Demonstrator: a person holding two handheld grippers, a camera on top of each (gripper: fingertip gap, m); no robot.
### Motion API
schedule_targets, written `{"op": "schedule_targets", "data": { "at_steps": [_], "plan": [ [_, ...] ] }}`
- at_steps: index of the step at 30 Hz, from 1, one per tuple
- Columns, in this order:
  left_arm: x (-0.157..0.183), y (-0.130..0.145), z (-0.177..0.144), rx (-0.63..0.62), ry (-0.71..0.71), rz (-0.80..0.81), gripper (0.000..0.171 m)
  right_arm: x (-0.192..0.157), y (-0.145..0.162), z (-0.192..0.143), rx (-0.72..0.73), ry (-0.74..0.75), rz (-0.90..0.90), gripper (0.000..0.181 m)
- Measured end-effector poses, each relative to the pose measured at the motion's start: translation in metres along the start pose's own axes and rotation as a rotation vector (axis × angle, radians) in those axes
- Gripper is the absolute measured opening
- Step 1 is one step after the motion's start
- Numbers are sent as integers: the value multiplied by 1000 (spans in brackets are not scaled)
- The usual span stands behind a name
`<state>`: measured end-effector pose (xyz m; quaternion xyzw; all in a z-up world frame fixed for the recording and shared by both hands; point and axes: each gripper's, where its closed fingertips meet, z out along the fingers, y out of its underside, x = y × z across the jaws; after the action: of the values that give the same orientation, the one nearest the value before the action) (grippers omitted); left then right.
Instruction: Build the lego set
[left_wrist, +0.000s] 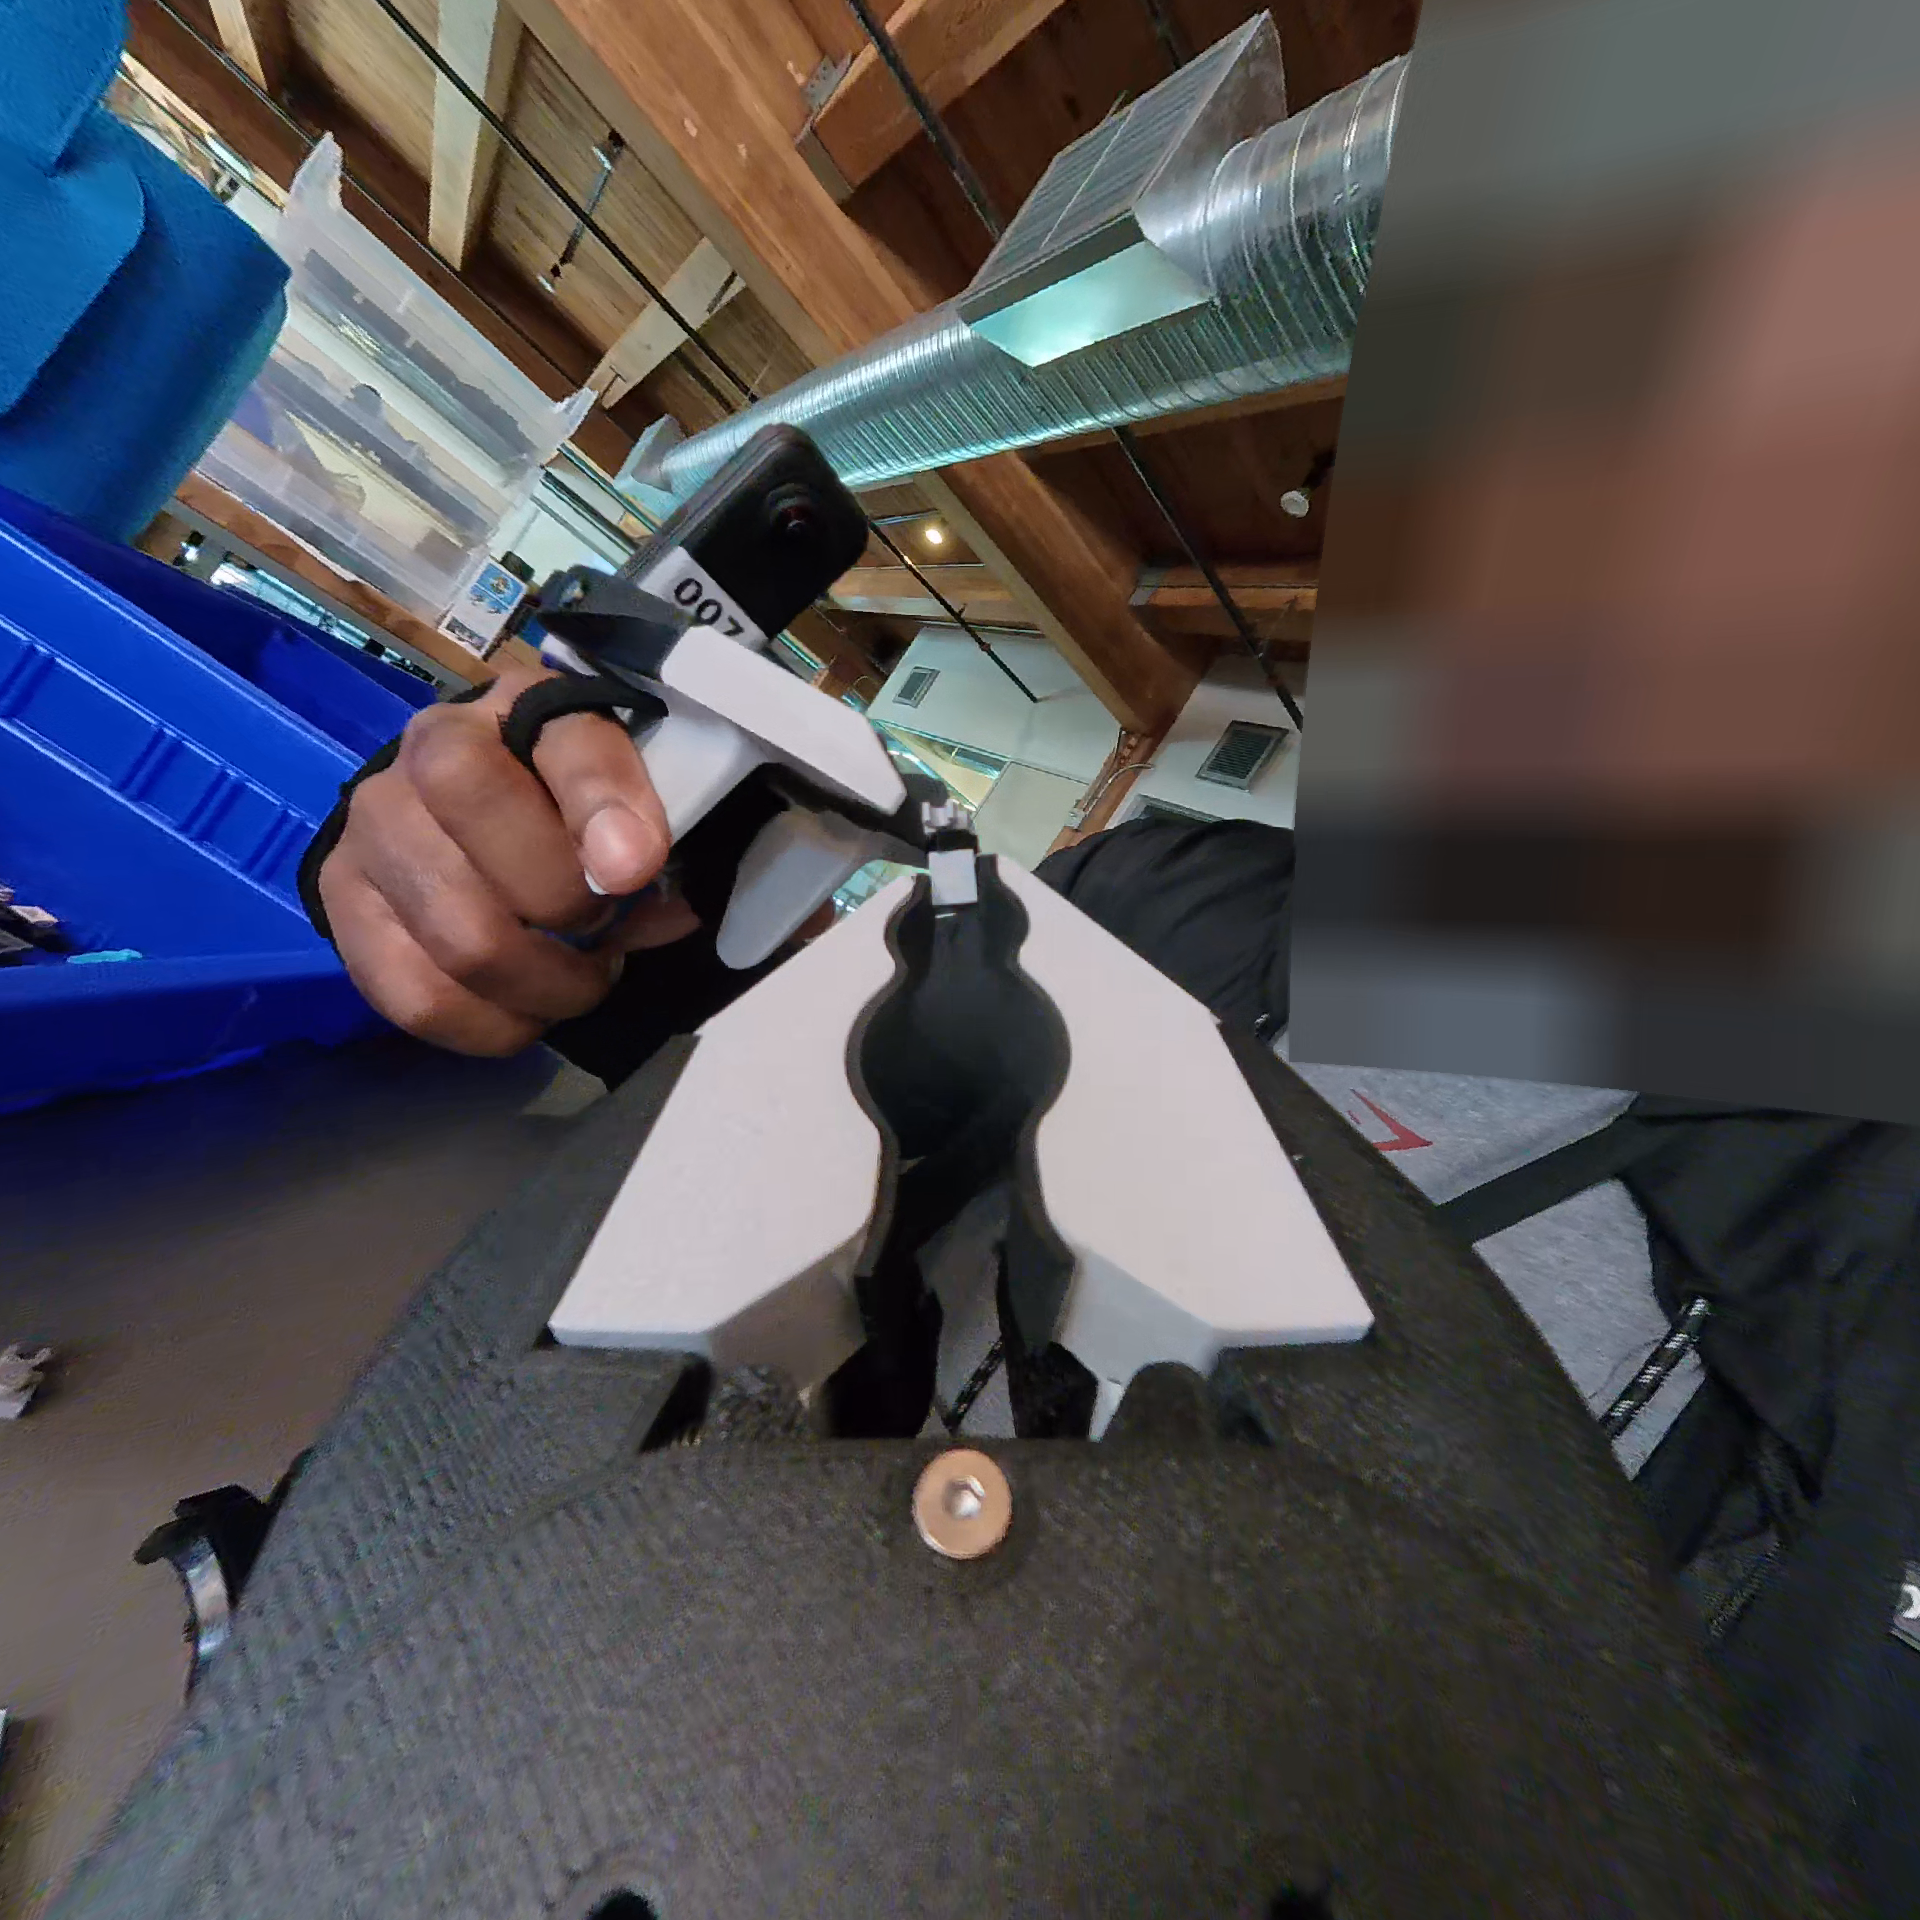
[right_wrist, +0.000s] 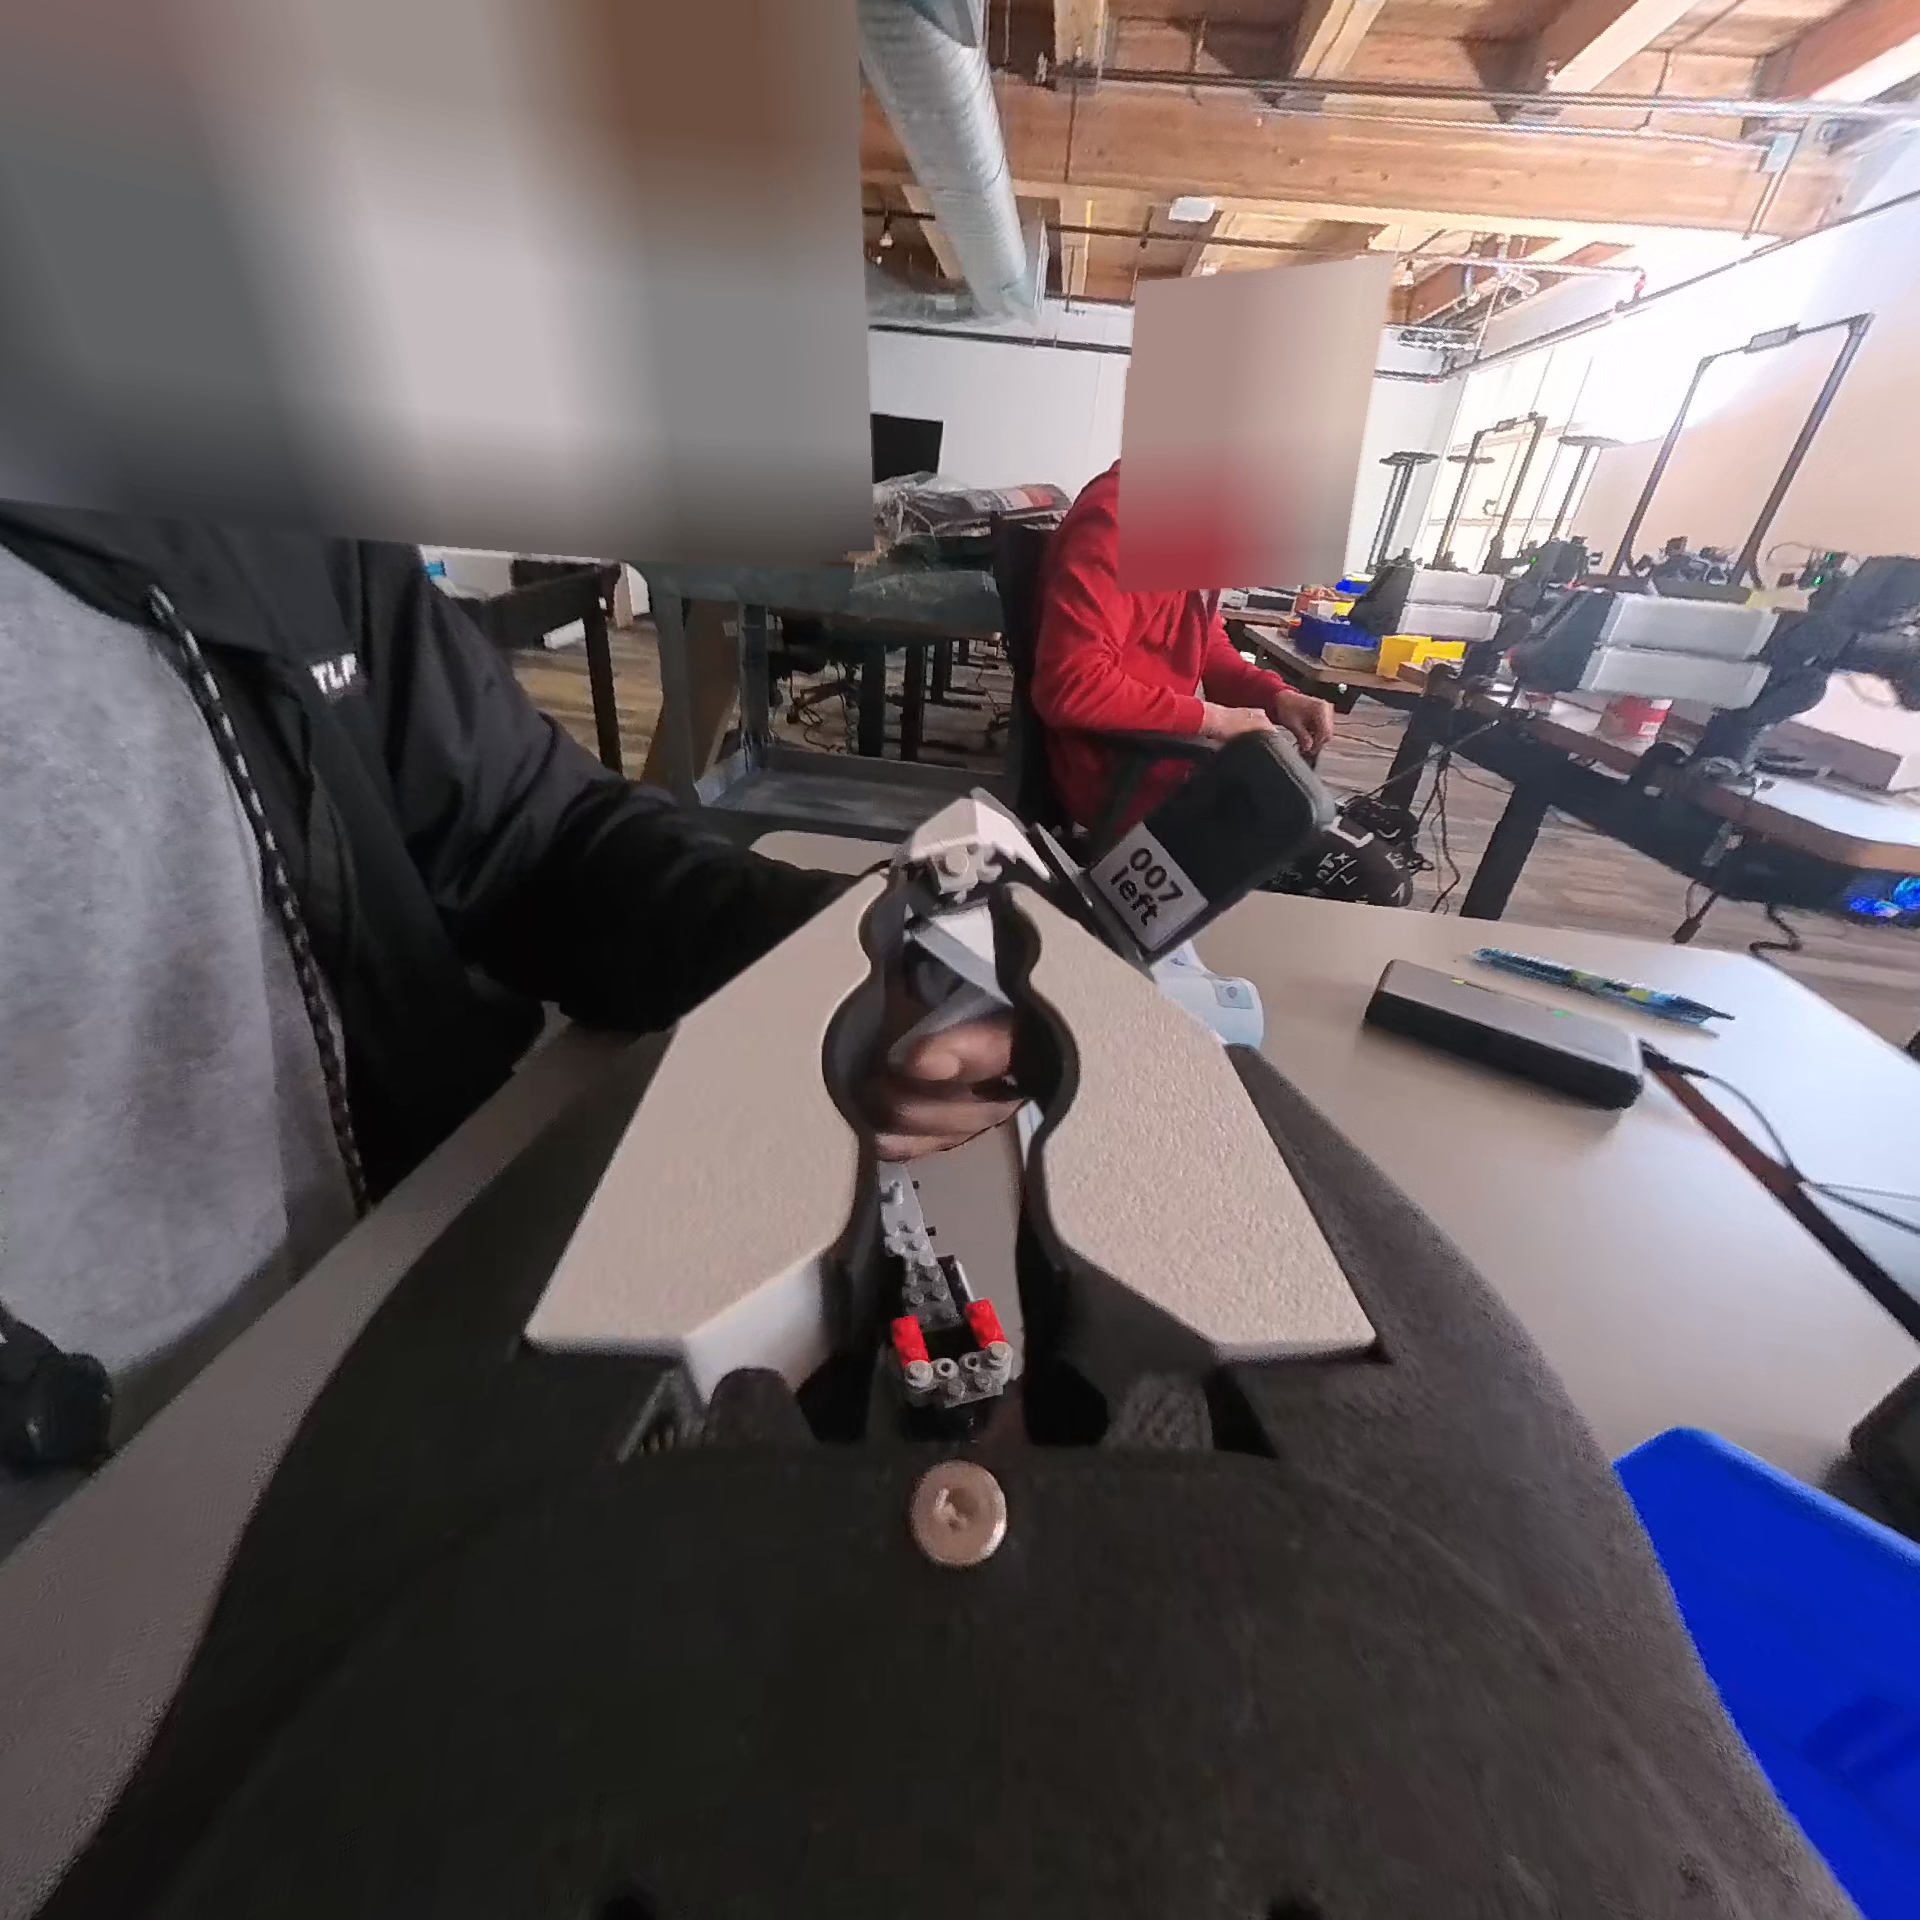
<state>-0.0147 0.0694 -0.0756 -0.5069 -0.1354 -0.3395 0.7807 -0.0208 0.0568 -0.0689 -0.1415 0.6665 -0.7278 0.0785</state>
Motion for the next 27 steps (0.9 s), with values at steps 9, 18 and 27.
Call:
{"op": "schedule_targets", "data": {
  "at_steps": [9, 18, 27],
  "plan": [
    [8, 9, 6, -32, 76, -72, 8, -10, -3, -1, 11, -42, -60, 20],
    [12, 24, 13, -98, 123, -139, 8, -27, 0, -1, -2, -139, -61, 20],
    [6, 23, 11, -109, 64, -100, 8, -24, 4, -1, -54, -114, -60, 17]
  ]
}}
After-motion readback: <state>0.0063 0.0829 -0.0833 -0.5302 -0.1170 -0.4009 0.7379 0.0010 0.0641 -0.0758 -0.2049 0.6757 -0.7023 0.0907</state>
